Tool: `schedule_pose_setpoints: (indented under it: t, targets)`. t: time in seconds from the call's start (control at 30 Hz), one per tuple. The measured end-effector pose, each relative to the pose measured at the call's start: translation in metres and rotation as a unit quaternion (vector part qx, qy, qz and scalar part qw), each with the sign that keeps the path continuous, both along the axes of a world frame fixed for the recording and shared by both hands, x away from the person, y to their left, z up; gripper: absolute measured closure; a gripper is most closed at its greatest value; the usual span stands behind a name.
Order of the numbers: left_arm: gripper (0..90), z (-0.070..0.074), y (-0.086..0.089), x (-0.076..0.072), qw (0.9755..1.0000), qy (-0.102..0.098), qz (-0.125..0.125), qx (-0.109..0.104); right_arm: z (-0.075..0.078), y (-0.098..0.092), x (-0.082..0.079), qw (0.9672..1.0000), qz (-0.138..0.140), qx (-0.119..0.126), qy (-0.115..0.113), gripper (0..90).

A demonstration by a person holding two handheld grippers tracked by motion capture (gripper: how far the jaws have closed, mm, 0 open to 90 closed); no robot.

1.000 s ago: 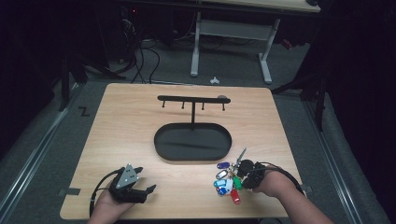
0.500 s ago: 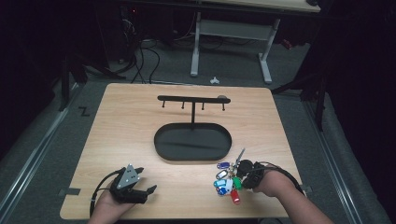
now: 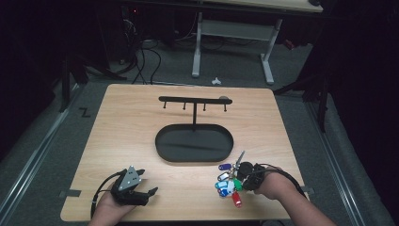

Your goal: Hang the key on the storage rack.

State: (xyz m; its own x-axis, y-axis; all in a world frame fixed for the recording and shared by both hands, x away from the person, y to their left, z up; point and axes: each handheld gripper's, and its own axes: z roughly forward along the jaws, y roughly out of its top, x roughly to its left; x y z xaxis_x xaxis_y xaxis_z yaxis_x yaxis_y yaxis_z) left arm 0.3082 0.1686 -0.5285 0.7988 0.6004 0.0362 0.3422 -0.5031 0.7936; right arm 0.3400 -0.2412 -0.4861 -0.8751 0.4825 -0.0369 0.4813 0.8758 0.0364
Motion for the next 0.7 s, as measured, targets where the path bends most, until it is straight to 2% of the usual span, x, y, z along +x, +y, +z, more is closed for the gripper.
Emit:
schedule_pose_setpoints:
  t: [0.1,0.13,0.27,0.5,0.7]
  targets:
    - [18.9,0.0,0.001,0.0,1.0,0.0,0.0,0.001,0.003,0.001,-0.002,1.0,0.002,0.0,-0.003,87.1]
    - [18.9,0.0,0.001,0.0,1.0,0.0,-0.001,0.0,0.007,0.001,-0.003,0.9999,0.003,0.002,-0.012,87.1]
    - [19.0,0.0,0.0,0.0,1.0,0.0,-0.002,0.003,0.014,0.001,-0.005,0.9997,0.008,0.003,-0.023,87.2]
    - [19.0,0.001,0.0,-0.001,1.0,-0.001,-0.003,0.004,0.019,0.001,-0.008,0.9995,0.016,-0.006,-0.028,87.2]
    - [19.0,0.0,0.0,-0.001,1.0,-0.001,-0.003,0.004,0.029,-0.001,-0.01,0.9991,0.015,-0.009,-0.037,87.2]
